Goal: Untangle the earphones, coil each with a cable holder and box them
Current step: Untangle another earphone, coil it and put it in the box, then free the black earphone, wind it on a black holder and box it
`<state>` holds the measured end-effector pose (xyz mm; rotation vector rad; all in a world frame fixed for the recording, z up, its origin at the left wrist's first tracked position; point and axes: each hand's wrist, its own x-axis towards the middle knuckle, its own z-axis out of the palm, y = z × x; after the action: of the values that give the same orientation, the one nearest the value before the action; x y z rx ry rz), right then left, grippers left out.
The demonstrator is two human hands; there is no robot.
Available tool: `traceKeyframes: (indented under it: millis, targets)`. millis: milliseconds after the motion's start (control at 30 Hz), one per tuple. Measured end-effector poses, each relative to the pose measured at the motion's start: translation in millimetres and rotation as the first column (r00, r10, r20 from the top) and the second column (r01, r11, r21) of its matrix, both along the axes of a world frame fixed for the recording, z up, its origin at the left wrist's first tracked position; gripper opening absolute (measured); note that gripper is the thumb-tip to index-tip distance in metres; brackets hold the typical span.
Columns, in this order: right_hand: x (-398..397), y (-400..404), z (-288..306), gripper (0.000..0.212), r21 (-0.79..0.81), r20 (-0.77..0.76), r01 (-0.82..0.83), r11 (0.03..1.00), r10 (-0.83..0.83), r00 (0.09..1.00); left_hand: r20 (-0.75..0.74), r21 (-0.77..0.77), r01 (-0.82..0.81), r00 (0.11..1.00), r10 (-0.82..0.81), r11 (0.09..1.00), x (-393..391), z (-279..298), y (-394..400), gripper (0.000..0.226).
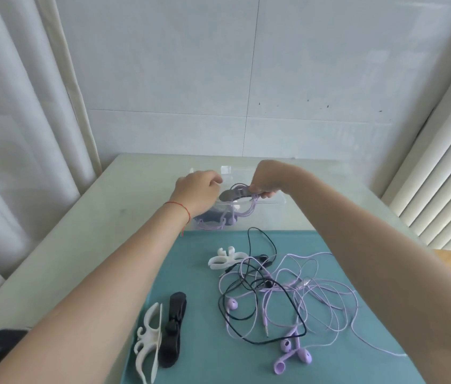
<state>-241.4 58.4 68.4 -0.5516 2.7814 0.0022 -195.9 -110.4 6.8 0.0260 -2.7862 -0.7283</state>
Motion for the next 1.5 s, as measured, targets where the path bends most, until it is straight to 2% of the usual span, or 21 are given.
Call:
traceKeyframes:
  millis: [100,267,400,533,600,633,700,767,833,933,1000,1133,1200,1300,1367,1400,1433,1467,1500]
  targets:
    - [4,-12,-6,0.045,0.152,-0.118,-0.009,0.988,0.027,0.993,0.008,-0.118,-0.005,1.0,0.006,0.993,0,-3,2,0.038]
    - [13,-19,-12,0.032,0.157,-0.225,0.017,0.987,0.018,0.974,-0.024,-0.088,-0.005,1.0,0.003,0.996,6,-4,2,0.035]
    - [23,-16,0,0.028,0.041,-0.363,-0.012,0.999,0.027,0.931,-0.093,-0.042,0.002,0.996,-0.006,0.999,16,2,5,0.033]
    - [43,-4,13,0.02,-0.177,-0.379,-0.02,0.984,-0.05,0.924,-0.225,0.005,0.011,0.974,-0.009,1.0,37,13,14,0.026]
    - [62,6,17,0.015,-0.256,-0.329,-0.065,0.965,-0.024,0.944,-0.307,0.046,-0.001,0.952,0.015,0.999,53,17,21,0.021]
    - [73,13,18,0.016,-0.268,-0.246,-0.089,0.959,0.021,0.969,-0.313,0.06,-0.008,0.949,0.026,0.998,61,18,25,0.021]
    - [102,25,18,0.027,-0.224,0.024,-0.116,0.968,0.125,0.992,-0.217,0.047,-0.003,0.976,0.013,0.999,79,20,33,0.022]
    - [127,33,13,0.044,-0.072,0.21,-0.162,0.984,0.174,0.962,-0.007,-0.011,0.051,0.999,-0.051,0.999,94,18,40,0.023]
    - [144,39,5,0.049,0.029,0.252,-0.23,0.973,0.216,0.943,0.219,-0.116,0.134,0.97,-0.107,0.984,107,11,48,0.023]
    - [159,53,1,0.027,0.021,0.189,-0.271,0.962,0.262,0.946,0.405,-0.175,0.204,0.907,-0.119,0.963,123,-5,57,0.045]
    - [163,63,2,0.022,-0.059,0.137,-0.227,0.972,0.233,0.963,0.43,-0.224,0.201,0.899,-0.088,0.954,130,-14,61,0.047]
    - [161,88,4,0.016,-0.378,0.053,-0.035,0.925,0.059,0.997,0.322,-0.36,0.047,0.944,0.077,0.932,137,-20,56,0.027]
    - [159,101,6,0.015,-0.534,0.027,0.045,0.844,-0.036,0.999,0.292,-0.421,-0.073,0.933,0.212,0.904,139,-21,52,0.029]
    - [158,111,11,0.017,-0.738,0.099,0.135,0.661,-0.091,0.991,0.218,-0.484,-0.247,0.895,0.389,0.839,143,-12,52,0.037]
    - [161,112,16,0.018,-0.785,0.135,0.14,0.603,-0.054,0.989,0.089,-0.335,-0.235,0.956,0.279,0.912,140,3,61,0.031]
    - [164,111,19,0.019,-0.793,0.14,0.134,0.594,-0.035,0.989,0.039,-0.162,-0.144,0.988,0.153,0.976,138,15,69,0.028]
    - [167,109,21,0.02,-0.801,0.14,0.124,0.585,-0.019,0.99,0.011,0.059,-0.025,1.0,0.024,0.998,140,27,80,0.03]
    - [169,107,25,0.019,-0.811,0.133,0.114,0.574,-0.01,0.991,0.006,0.285,0.095,0.995,-0.1,0.954,145,41,93,0.028]
    - [169,104,26,0.019,-0.823,0.126,0.11,0.558,-0.009,0.992,0.002,0.433,0.173,0.981,-0.193,0.885,149,51,105,0.025]
